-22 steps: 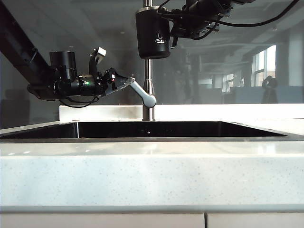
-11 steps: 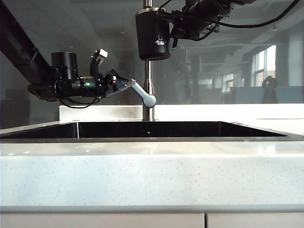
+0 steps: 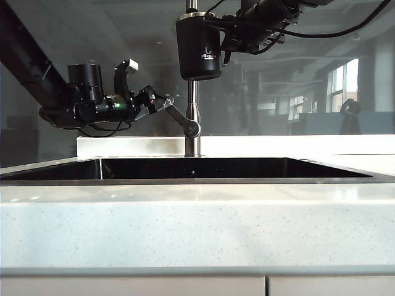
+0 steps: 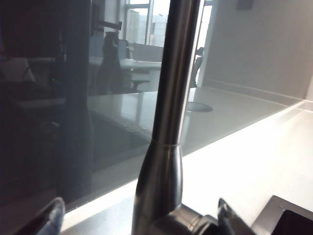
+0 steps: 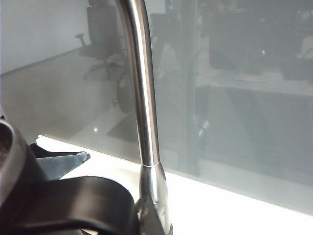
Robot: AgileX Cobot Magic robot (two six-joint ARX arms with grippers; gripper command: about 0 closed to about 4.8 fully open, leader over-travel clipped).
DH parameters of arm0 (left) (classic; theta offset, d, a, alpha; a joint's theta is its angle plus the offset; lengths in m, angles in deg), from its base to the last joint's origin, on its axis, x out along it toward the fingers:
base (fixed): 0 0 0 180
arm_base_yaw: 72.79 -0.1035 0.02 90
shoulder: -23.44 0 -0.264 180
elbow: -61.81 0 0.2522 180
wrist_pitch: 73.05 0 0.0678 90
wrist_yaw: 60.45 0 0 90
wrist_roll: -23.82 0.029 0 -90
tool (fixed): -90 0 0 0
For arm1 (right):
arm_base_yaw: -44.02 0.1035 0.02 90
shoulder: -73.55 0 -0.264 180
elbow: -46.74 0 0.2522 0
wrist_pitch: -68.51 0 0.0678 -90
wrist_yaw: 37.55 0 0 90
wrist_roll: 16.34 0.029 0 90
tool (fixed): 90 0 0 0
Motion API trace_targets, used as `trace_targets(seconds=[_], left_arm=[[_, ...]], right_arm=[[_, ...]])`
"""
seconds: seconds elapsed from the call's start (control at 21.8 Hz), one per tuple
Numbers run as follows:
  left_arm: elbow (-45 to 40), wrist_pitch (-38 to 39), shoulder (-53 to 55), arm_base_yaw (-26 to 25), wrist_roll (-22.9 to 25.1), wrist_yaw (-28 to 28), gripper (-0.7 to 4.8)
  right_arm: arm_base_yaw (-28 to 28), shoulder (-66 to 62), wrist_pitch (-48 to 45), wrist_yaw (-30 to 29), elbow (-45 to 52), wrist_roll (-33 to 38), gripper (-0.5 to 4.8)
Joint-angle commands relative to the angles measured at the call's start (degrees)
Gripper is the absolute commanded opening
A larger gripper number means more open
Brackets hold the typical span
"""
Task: Pick up the mug next to the sink, go to the faucet to get some water, pour the water into the sink, and finally put the mug back to its place.
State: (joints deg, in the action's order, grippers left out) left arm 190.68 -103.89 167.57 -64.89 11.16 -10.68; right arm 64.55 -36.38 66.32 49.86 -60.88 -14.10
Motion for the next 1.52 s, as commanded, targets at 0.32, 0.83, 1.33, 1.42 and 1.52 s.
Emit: trace_targets(seconds=[0.32, 0.83, 1.33, 1.42, 1.52], left_arm=[[0.55, -10.45, -0.11, -0.74, -6.36, -7.19, 3.95], [0.55, -10.36, -0.11, -0.74, -6.38, -7.15, 3.95], [0.52, -10.27, -0.11, -0.70, -6.38, -7.17, 3.95], [0.52, -10.27, -0.11, -0.70, -6.38, -7.17, 3.95], [0.52, -10.27, -0.11, -0.70, -6.38, -7.17, 3.95]], right_arm=[[-0.02, 3.48, 6.45, 9.92, -0.66, -31.26, -0.06], [2.29, 3.78, -6.36, 32.44, -0.66, -88.41, -0.06], [5.31, 5.29, -6.14, 32.33, -0.66, -103.21, -0.06], [5.70, 5.38, -6.10, 32.48, -0.66, -103.43, -0.06], [5.97, 5.57, -5.16, 32.48, -0.66, -104.56, -0.06]])
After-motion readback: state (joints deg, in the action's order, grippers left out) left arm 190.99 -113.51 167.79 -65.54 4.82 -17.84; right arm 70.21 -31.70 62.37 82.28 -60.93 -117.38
